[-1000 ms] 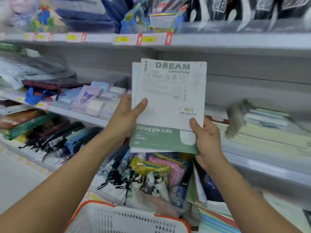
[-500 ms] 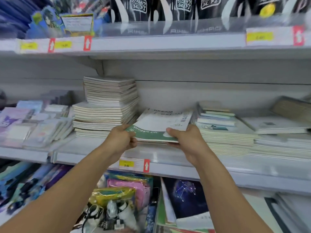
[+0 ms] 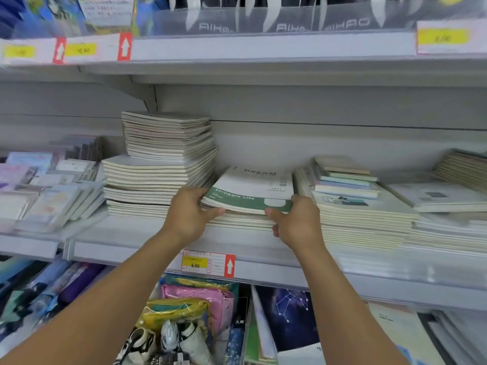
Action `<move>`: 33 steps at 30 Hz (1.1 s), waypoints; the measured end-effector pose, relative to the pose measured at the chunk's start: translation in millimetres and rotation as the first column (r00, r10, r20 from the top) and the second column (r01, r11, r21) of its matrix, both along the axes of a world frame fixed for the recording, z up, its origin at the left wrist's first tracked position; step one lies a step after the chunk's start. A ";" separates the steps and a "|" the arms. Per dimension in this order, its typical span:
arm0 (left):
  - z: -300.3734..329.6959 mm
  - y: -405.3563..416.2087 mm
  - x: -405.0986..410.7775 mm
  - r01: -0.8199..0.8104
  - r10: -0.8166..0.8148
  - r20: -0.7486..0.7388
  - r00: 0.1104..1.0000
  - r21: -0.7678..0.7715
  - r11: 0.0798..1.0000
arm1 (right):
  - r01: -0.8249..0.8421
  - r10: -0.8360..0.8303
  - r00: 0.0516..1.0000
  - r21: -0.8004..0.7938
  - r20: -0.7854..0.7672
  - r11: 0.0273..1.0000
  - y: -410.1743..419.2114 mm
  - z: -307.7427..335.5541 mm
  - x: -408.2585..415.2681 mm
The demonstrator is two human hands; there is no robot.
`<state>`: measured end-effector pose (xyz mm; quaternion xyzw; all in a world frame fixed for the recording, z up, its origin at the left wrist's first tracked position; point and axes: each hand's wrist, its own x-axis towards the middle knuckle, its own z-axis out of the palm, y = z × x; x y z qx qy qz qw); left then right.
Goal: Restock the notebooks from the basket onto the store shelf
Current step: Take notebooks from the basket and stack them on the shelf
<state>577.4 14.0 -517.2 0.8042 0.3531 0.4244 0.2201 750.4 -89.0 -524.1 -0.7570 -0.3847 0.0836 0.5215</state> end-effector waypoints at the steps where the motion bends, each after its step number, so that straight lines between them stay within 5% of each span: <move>1: -2.0 2.4 1.2 -0.008 0.008 0.005 1.000 0.002 1.000 | -0.001 0.001 1.000 -0.013 0.012 1.000 2.0 -1.5 -0.1; 17: -10.8 20.5 10.4 -0.095 0.142 0.183 0.973 -0.246 0.965 | 0.190 -0.190 0.963 0.016 0.190 0.982 7.8 -12.6 0.8; 22: -6.8 3.2 -0.8 -0.232 0.234 -0.030 0.972 0.067 0.970 | 0.305 -0.281 0.861 0.010 0.425 0.952 -16.0 5.1 -24.6; 24: -7.2 -11.4 -20.1 -0.198 0.202 -0.001 0.979 0.197 0.960 | 0.260 -0.315 0.818 0.180 0.481 0.949 -22.0 11.1 -42.8; 27: -21.7 -38.5 -72.8 -0.042 0.049 -0.074 0.996 0.103 0.994 | -0.150 -0.025 0.882 0.332 0.470 0.931 -22.3 -5.1 -86.0; 30: -58.5 -60.6 -147.4 0.009 -0.059 -0.428 0.902 -0.119 0.993 | -0.565 0.517 0.731 -0.032 0.445 0.825 -23.5 -62.5 -140.1; 33: -99.1 -85.0 -223.3 -0.054 -0.273 -0.691 0.669 -0.412 0.910 | -0.745 0.903 0.421 -0.536 0.085 0.398 -28.0 -149.2 -189.0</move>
